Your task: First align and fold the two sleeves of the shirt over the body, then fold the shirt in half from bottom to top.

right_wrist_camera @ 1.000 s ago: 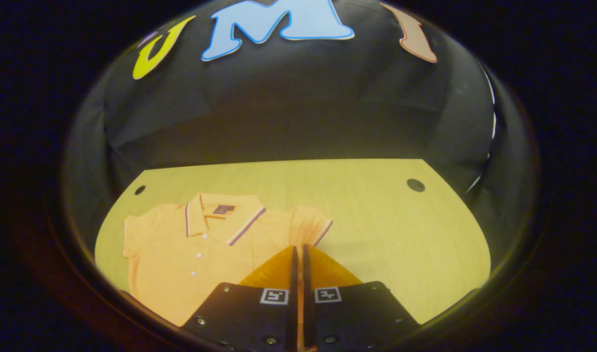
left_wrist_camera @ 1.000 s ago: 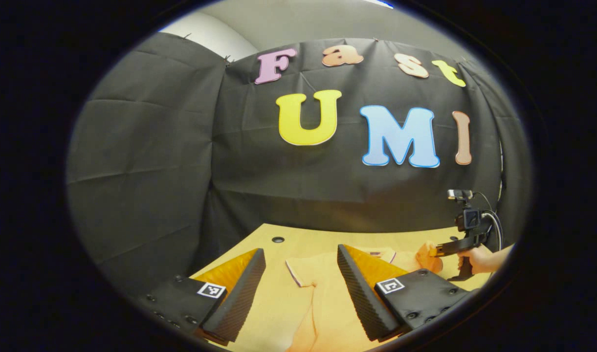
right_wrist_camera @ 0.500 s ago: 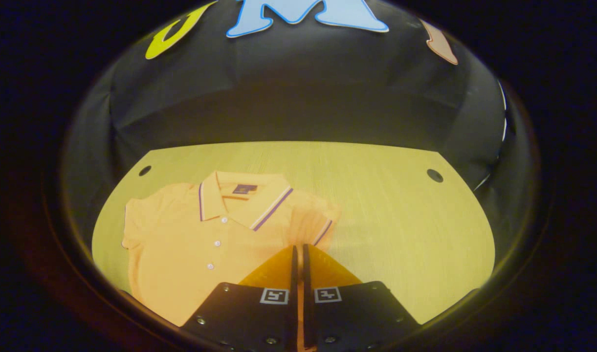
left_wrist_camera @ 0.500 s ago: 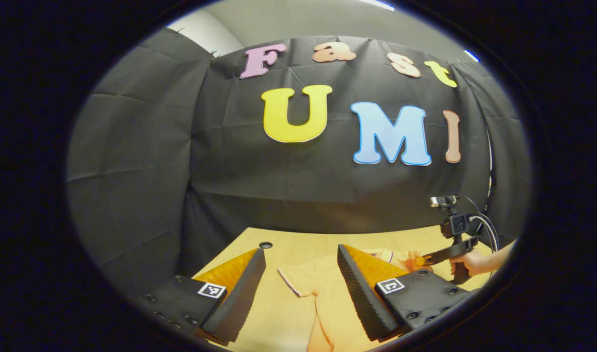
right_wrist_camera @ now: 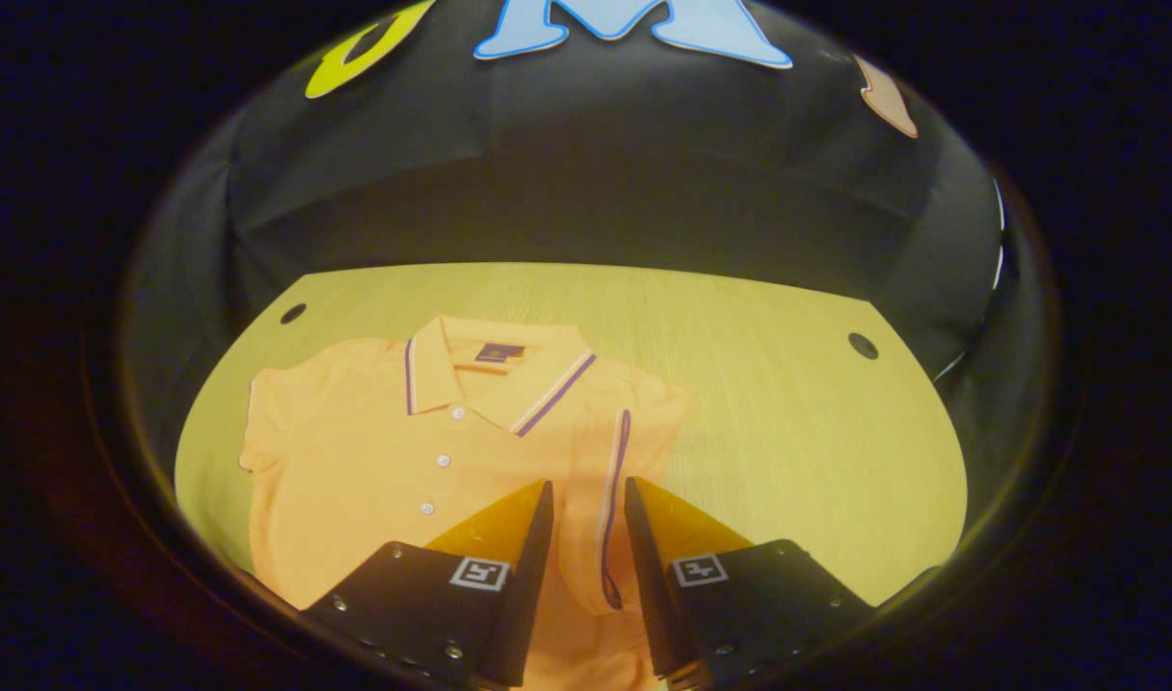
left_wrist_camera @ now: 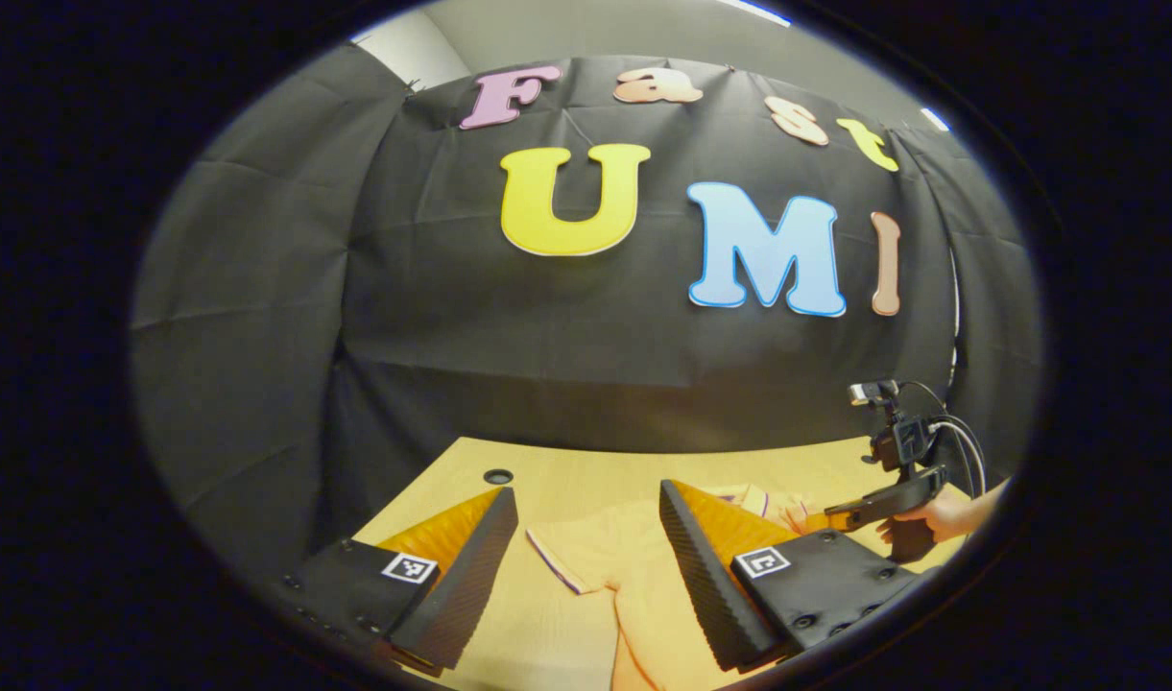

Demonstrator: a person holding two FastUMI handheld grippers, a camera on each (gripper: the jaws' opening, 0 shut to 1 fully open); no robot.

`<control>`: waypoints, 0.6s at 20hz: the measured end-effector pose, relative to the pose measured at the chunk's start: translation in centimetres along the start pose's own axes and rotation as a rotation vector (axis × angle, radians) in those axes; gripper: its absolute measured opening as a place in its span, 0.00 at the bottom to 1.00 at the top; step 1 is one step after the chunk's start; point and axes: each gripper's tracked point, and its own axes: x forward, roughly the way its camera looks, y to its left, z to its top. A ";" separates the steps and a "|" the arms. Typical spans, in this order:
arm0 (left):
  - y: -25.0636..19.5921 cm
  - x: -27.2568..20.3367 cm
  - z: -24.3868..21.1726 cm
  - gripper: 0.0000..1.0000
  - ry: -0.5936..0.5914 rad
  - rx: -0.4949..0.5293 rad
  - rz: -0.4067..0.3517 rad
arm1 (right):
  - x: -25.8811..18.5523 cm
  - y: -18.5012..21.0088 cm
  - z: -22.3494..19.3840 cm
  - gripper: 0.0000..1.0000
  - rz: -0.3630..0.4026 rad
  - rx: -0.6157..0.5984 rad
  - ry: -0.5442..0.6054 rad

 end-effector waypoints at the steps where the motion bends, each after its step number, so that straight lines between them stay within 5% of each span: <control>1: -0.1 0.3 -0.2 0.97 0.004 -0.006 0.005 | -0.9 0.3 0.3 0.51 0.011 0.009 -0.012; 4: -0.4 1.5 -1.1 0.97 0.006 -0.013 0.021 | -3.8 0.6 1.7 0.90 0.026 0.005 -0.074; 12: 2.0 7.3 -5.5 0.97 0.074 -0.054 0.091 | -14.2 2.6 3.2 0.94 0.057 -0.041 -0.236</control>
